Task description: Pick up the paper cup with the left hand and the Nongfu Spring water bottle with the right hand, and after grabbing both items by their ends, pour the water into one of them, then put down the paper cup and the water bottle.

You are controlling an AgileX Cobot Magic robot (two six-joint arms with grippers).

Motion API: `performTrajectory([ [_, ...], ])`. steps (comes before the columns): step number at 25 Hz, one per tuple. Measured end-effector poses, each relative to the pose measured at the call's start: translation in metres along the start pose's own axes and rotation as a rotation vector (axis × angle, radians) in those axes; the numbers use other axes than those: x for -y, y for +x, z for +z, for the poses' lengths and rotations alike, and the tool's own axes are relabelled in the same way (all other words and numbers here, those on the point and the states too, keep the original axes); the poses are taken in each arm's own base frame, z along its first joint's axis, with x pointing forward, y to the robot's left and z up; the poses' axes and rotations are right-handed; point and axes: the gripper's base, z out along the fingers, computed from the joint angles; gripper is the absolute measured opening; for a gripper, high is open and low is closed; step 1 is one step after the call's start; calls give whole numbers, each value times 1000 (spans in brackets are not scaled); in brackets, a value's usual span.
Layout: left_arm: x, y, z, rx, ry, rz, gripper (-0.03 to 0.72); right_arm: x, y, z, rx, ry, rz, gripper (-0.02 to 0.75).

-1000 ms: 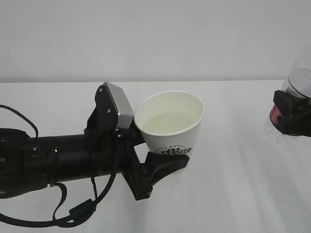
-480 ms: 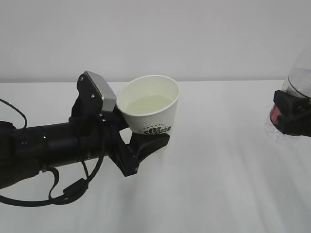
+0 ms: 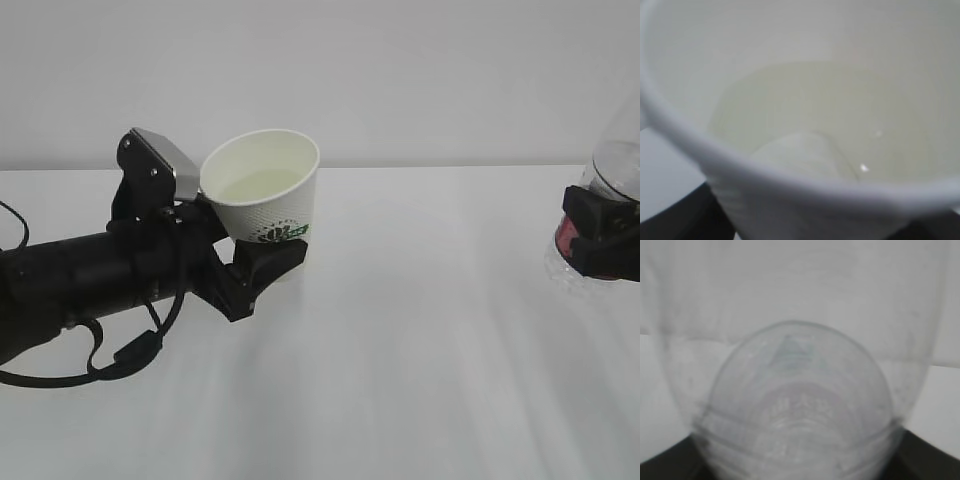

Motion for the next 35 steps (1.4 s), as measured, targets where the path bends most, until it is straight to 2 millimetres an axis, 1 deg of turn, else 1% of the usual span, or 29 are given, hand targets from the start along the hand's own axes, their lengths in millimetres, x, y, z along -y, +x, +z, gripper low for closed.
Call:
performTrajectory([
  [7,-19,0,-6,10,-81,-31,528,0,0,0,0,0,0,464],
  [22,-43,1,-15,24,-193,-53,526,0,0,0,-3,4,6,464],
  [32,-70,3,-28,31,-295,-77,523,1,0,0,-3,6,7,464],
  [33,-70,3,-28,31,-295,-77,523,1,0,0,-3,6,7,464],
  [35,-77,4,-33,32,-324,-85,522,1,0,0,-3,6,7,464],
])
